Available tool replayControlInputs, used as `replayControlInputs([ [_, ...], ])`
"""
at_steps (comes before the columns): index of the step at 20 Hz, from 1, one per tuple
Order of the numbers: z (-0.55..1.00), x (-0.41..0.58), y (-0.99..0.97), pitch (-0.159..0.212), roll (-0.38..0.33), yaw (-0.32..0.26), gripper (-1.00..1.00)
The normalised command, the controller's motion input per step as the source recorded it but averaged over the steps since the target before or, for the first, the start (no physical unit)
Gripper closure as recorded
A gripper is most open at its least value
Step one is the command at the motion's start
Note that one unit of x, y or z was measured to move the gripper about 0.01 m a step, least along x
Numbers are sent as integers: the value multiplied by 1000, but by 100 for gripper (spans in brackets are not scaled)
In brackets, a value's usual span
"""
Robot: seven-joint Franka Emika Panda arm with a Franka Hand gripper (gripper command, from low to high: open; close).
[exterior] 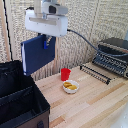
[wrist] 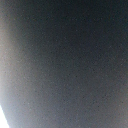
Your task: Please shift your gripper toward the book. Carefully hold the book with your gripper. Gently transport the book using your gripper to the caddy's front section. Safely let the book go into the caddy's front area.
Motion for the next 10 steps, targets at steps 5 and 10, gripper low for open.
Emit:
replayControlInputs([
  [5,13,-422,680,14,0,-69,100],
  [10,0,-217,695,12,-5,-118,100],
])
